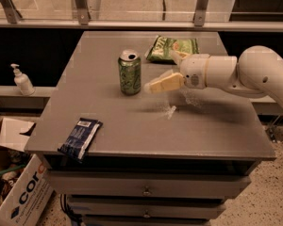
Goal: Place green can upright
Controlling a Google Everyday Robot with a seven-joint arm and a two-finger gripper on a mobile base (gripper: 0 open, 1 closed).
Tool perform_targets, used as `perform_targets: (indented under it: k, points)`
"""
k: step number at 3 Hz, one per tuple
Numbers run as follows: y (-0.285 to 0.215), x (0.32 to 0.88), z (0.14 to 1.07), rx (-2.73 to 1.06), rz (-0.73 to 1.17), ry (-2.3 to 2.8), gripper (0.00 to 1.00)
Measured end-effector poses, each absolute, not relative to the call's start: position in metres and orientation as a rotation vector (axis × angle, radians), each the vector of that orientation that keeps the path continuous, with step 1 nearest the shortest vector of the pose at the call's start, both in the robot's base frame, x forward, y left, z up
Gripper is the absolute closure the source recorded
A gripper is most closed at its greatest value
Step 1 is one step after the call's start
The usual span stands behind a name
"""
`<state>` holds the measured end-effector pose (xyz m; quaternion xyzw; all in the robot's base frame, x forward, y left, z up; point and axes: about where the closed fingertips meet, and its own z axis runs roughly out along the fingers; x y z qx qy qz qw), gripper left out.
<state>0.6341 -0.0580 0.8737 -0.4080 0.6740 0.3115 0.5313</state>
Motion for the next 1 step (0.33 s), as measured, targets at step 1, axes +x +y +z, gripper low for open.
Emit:
perform_targets:
  k: [1]
  points:
    - [-0.0578,0.6340,0.8737,-0.974,0.743,1.608,0.00]
